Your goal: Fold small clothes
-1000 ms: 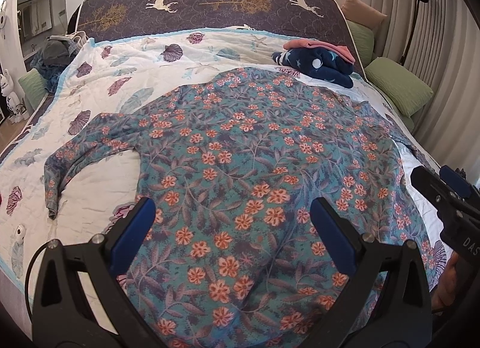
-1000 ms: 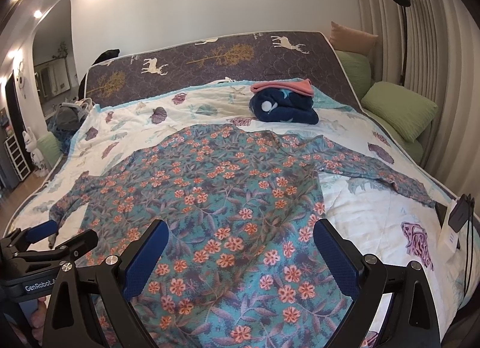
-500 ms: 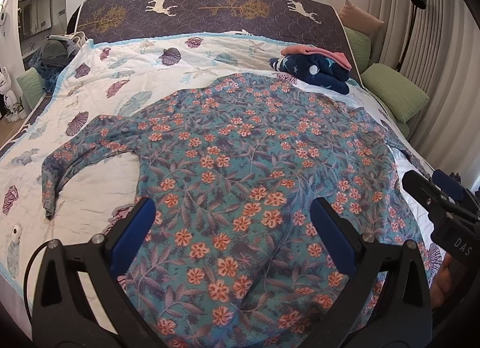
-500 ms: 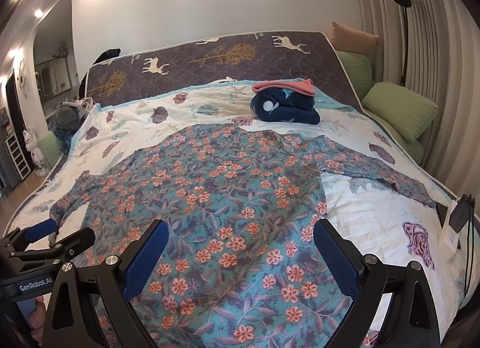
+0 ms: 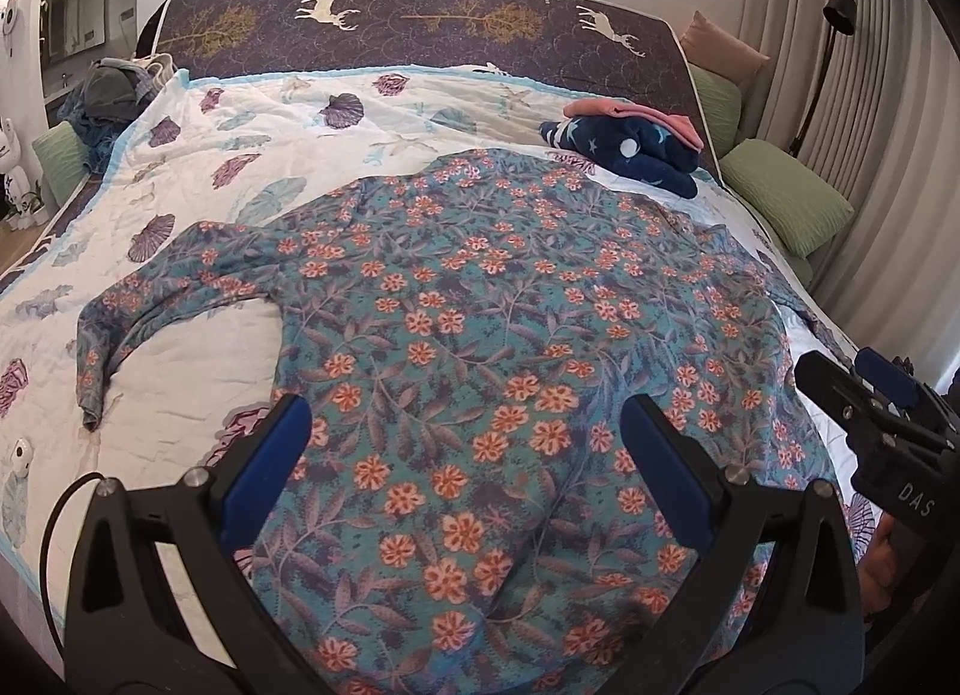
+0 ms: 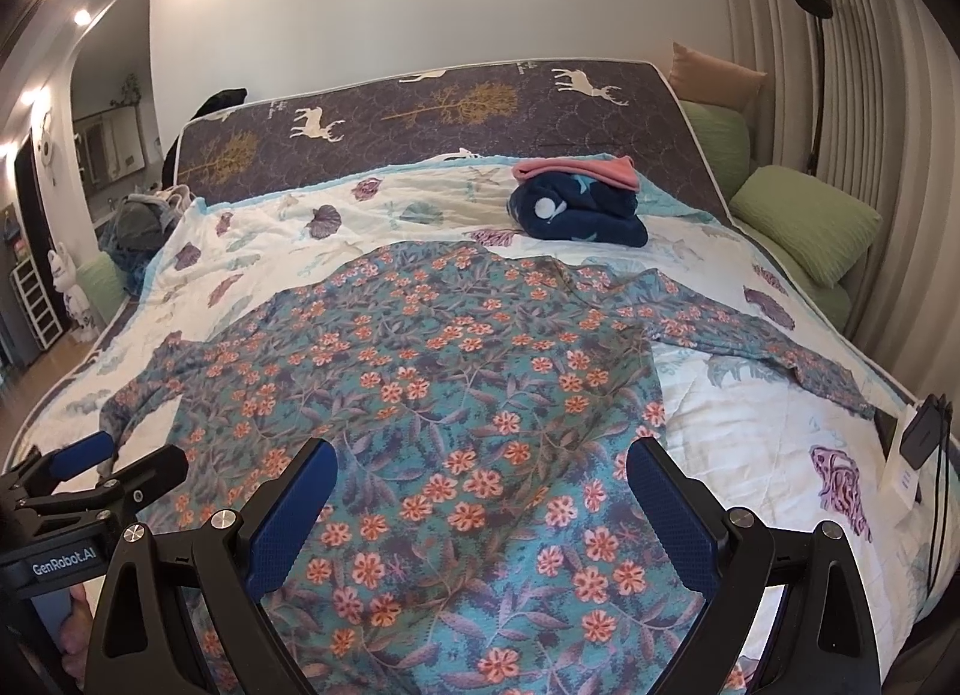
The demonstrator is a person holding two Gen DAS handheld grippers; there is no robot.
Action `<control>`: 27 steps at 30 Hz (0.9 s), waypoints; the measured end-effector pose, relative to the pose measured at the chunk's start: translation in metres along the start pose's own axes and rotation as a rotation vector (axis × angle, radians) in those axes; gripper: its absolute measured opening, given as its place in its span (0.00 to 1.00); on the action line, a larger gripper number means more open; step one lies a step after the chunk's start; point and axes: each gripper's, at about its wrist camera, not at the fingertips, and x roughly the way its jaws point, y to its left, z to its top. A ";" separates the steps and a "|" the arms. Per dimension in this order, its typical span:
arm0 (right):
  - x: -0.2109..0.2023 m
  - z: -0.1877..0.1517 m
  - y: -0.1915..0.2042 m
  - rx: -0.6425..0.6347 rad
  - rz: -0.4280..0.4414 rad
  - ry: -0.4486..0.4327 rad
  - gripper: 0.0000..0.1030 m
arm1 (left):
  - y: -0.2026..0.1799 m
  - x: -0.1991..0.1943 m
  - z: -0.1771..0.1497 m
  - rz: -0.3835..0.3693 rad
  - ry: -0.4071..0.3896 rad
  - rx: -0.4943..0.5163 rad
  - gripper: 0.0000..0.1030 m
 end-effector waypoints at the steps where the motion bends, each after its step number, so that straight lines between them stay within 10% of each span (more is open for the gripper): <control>1: 0.000 0.000 0.001 -0.003 -0.001 0.001 0.96 | 0.001 0.000 0.000 0.002 0.001 -0.003 0.99; 15: 0.006 0.008 0.020 -0.063 -0.003 0.016 0.96 | 0.036 0.007 0.002 -0.005 -0.032 -0.027 0.99; 22: 0.015 0.018 0.048 -0.126 0.037 0.020 0.96 | 0.171 0.020 -0.002 0.010 -0.046 -0.385 0.99; 27: 0.031 0.022 0.077 -0.190 0.071 0.046 0.96 | 0.263 0.026 -0.028 0.173 -0.005 -0.555 0.91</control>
